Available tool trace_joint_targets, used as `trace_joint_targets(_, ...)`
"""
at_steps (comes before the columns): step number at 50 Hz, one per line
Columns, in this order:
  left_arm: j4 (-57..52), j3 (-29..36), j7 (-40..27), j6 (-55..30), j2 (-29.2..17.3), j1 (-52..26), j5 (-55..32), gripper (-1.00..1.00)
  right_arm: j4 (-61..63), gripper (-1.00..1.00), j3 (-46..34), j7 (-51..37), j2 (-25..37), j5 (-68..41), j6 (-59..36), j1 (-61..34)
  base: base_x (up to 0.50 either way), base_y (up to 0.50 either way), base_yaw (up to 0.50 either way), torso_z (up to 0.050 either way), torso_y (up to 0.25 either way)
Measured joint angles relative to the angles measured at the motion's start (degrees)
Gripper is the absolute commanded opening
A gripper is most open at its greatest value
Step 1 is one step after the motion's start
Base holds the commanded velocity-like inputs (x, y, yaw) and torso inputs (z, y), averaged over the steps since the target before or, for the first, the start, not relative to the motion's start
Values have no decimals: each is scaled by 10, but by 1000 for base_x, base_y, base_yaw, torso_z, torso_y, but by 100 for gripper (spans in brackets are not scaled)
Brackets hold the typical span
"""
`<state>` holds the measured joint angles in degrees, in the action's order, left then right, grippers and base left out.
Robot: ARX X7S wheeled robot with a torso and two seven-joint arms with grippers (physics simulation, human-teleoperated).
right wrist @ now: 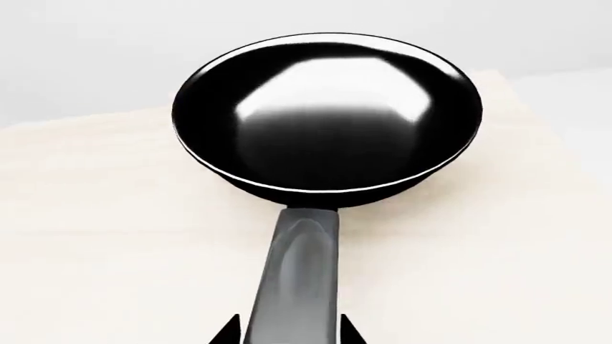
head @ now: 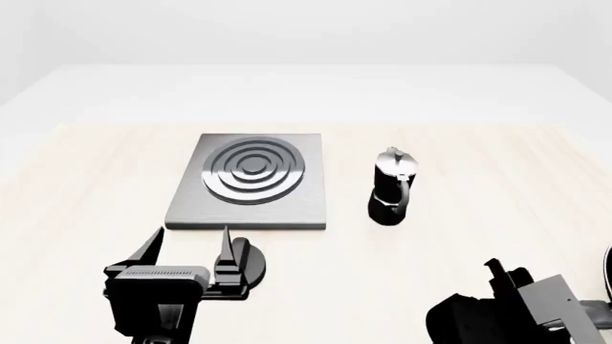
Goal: Put the frying pan on the stove.
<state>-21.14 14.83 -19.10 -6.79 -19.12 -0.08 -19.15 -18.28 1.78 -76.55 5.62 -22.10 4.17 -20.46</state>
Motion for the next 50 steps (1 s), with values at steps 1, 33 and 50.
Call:
trace_joint_targets(1, 0, 0, 0, 0, 0, 0, 0, 100, 6, -100, -3, 1, 1, 1, 0, 2, 0, 0, 0, 0, 0)
trace_joint_targets(33, -11, 5, -9, -1, -6, 4, 0, 100, 207, -100, -81, 47, 47, 29, -5, 53, 0, 0, 0, 0, 1)
trace_joint_targets(50, -8, 7, -12, 1, -8, 3, 2, 100, 238, -100, -125, 132, 66, 7, 47, 57, 0, 0, 0, 0, 1)
